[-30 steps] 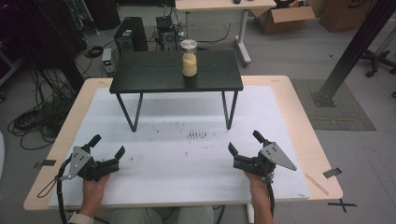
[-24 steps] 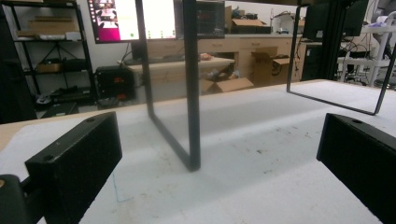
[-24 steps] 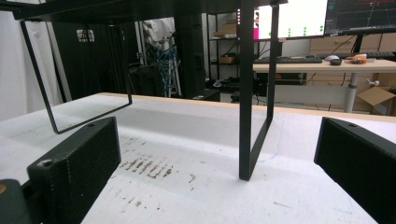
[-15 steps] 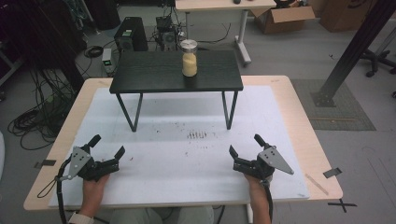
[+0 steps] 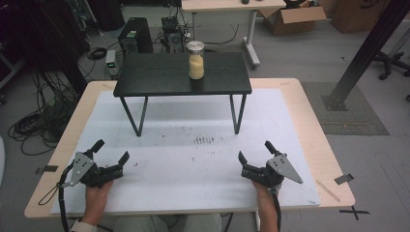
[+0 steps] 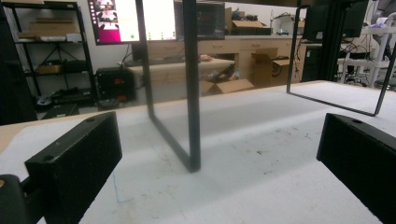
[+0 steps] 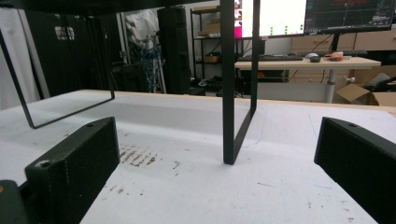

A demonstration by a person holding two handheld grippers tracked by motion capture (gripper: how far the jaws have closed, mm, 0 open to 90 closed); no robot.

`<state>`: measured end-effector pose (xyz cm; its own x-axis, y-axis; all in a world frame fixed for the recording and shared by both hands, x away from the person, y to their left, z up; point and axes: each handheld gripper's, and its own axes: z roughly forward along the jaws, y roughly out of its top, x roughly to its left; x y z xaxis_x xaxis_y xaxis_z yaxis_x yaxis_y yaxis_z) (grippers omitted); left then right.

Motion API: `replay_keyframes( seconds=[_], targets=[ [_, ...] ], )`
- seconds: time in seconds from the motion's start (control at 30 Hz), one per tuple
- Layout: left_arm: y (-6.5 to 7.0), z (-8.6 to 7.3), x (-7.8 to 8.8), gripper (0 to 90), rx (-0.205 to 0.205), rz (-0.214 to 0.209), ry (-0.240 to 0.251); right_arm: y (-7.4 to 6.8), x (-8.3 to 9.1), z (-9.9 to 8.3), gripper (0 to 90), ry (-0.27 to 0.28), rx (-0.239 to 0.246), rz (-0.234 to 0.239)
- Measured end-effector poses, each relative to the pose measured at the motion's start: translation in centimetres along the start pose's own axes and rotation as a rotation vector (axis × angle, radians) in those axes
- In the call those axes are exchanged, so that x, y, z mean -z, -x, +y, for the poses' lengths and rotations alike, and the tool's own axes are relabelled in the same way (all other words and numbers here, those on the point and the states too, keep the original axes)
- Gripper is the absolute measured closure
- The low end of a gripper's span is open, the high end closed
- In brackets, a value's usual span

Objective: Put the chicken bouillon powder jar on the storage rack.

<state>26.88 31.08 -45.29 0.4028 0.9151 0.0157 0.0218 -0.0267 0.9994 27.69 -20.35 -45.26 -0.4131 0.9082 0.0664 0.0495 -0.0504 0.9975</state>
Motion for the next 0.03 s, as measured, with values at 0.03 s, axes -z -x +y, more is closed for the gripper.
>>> replay_keyframes(
  seconds=[0.03],
  targets=[
    [0.00,0.00,0.00,0.4,-0.001,0.000,0.000,0.05,0.05,-0.02,0.0,0.006,-0.002,0.002]
  ],
)
